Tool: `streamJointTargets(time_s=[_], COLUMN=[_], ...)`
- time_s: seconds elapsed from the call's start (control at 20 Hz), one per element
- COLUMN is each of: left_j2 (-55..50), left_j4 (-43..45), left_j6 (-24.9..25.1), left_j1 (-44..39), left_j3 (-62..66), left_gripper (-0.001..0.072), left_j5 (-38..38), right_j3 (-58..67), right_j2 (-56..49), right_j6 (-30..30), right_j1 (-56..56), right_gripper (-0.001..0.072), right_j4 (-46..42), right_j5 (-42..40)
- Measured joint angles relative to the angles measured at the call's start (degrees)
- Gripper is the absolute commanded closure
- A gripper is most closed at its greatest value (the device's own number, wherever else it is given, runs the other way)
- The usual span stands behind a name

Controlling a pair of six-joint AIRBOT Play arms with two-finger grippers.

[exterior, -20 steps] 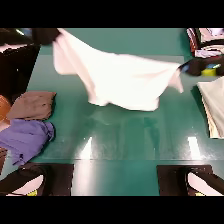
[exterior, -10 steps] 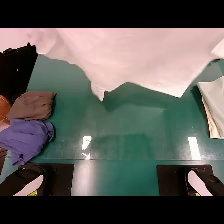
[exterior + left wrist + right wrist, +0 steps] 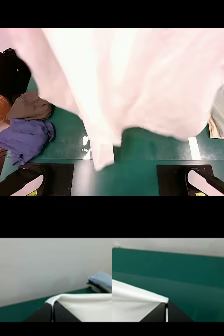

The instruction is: Fold the shirts.

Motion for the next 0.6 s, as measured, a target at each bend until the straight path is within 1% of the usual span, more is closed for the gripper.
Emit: streamJointTargets(time_s=[0.15, 0.35, 0.5, 0.6], left_j2=[-10.1, -26.9, -37.1, -41.2], left_j4=[5.6, 7.1, 7.2, 7.4], left_j6=[-2.4, -2.6, -2.6, -2.6], left_j1=[0.0, 0.1, 0.1, 0.1], left_j3=[-2.7, -4.0, -4.2, -4.3], left_gripper=[0.0684, 0.0683, 0.0683, 0.0680], left_j5=[-4.9, -11.9, -12.5, -11.0], right_j3=[-5.7, -10.7, -10.9, -9.5], right_j2=[-7.8, -18.8, -26.2, -30.6], right_j6=[1.4, 2.1, 2.4, 2.5], right_j1=[5.9, 10.4, 11.6, 11.8], right_gripper=[0.0699, 0.0699, 0.0698, 0.0695], right_j4=[-6.5, -11.6, -12.7, -13.2], right_j5=[0.9, -2.9, -6.2, -7.1])
